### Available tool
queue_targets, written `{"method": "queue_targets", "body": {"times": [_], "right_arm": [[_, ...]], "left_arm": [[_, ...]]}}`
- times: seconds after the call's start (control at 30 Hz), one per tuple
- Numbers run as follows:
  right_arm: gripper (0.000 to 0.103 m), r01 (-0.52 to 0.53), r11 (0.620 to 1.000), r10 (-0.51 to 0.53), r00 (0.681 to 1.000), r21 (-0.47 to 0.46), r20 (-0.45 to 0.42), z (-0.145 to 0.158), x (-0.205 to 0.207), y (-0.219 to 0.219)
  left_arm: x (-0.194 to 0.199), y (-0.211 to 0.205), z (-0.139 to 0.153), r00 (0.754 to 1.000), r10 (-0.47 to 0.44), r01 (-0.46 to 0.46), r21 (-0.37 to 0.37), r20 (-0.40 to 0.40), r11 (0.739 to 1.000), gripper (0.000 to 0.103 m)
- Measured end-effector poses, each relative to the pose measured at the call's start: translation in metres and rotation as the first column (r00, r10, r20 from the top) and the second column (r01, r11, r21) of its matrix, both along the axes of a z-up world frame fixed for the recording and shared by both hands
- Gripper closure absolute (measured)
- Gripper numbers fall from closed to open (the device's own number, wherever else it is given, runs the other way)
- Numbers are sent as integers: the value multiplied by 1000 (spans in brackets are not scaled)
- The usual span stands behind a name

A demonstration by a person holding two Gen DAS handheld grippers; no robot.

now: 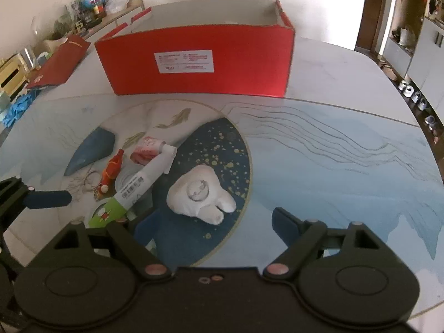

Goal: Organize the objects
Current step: 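Grasp white-green marker with left gripper while right gripper grasps white plush toy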

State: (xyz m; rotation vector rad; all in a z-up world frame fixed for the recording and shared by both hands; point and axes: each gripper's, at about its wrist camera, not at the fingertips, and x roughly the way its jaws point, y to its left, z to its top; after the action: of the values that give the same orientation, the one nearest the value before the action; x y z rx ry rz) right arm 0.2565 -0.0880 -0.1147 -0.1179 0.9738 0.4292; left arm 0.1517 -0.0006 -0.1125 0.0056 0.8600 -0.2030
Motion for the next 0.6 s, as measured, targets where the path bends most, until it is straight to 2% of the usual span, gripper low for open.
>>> {"method": "queue_targets", "body": {"times": [0.3,0.53,0.6], "right_arm": [[21,-26,1000,26,1000,-13,-15,-8,7,14],[25,-31,999,30,999,-12,-29,-10,9,20],[26,-28,1000,28,999,-3,-35,-11,9,21]], "left_arm": [[-5,2,-1,1000,-9,9,-7,-5,1000,1],[-10,-3,2,999,-42,42,-1,20,999,11],[-11,-3,3,999,-45,45,-1,28,999,23]]}}
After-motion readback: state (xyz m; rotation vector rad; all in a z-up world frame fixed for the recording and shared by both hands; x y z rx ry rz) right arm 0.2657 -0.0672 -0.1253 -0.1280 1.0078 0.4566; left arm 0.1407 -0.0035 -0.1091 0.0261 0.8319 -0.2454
